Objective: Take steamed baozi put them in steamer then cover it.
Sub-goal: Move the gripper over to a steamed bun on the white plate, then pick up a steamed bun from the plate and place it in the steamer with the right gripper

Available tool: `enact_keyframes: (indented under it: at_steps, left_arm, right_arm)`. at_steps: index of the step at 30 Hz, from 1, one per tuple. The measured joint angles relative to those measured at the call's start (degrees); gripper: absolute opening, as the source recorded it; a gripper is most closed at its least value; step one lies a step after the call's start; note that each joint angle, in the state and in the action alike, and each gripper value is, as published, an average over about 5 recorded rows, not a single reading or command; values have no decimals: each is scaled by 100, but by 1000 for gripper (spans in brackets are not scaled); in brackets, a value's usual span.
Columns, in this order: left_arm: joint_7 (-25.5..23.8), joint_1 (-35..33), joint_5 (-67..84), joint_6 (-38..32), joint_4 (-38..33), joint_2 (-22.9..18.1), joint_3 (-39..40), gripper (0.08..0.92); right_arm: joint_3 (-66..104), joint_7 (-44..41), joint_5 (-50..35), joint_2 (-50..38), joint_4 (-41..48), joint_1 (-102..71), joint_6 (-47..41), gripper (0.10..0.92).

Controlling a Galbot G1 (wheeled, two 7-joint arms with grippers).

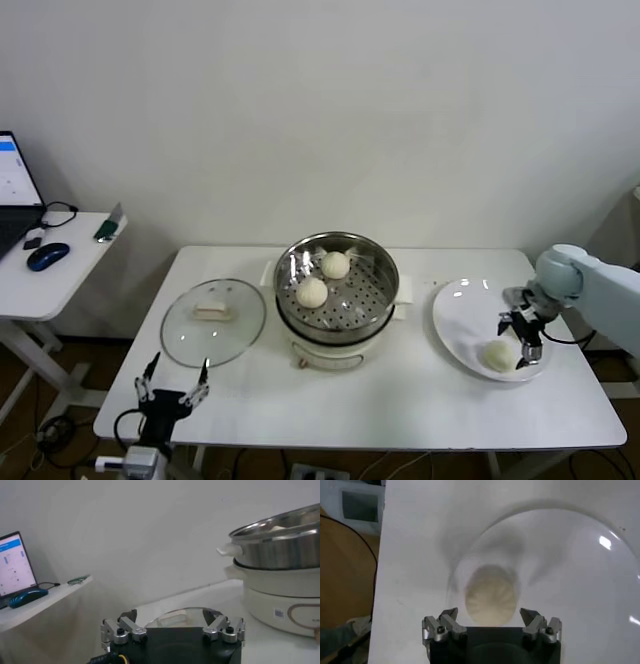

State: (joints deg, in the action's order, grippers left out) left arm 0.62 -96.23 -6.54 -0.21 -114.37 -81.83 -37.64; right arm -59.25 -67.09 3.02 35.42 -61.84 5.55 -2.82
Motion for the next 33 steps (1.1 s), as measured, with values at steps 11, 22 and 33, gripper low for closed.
enact_keyframes:
  at_steps: [11,22,33]
  left_arm:
    - [-12,-8,-95,-7,55,8,58,823]
    - [-4,-27,-177,-14,68,4,84,823]
    - [-2,-21,-219,-17,70,-16,127,823]
  right_arm:
    - [400,77,302,234,261,-361,99,821]
    - [476,8,401,317,357,-368,221,721]
    - [229,-136,460,344,248,108,640,692]
